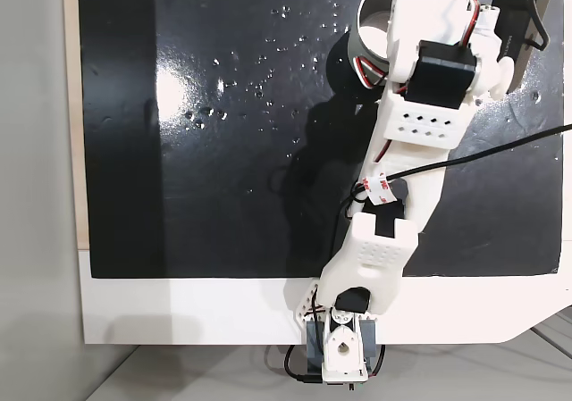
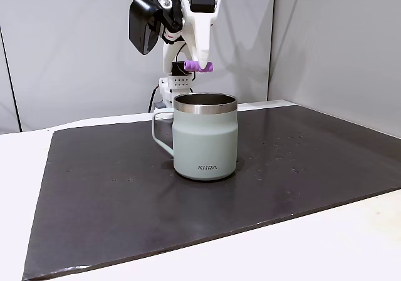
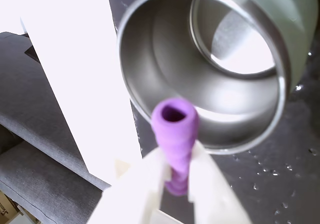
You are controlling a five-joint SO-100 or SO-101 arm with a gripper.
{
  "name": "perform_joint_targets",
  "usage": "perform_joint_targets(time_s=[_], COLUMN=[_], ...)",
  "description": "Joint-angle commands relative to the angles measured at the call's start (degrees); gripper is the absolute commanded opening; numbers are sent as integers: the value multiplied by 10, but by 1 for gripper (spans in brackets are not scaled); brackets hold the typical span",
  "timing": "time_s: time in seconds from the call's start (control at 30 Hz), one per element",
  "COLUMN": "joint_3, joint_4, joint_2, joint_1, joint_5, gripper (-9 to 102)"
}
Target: Grasp a pengrip and put it in the cup.
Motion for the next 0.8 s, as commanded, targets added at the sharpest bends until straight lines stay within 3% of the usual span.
perform_joint_targets(time_s=[0.0,0.13,0.2,0.77], joint_3=[-61,-19,-5,41], joint_4=[3,7,7,8], joint_2=[-4,18,26,53], joint_1=[4,-1,-4,-15], joint_5=[-5,5,19,23], gripper=[0,30,36,38])
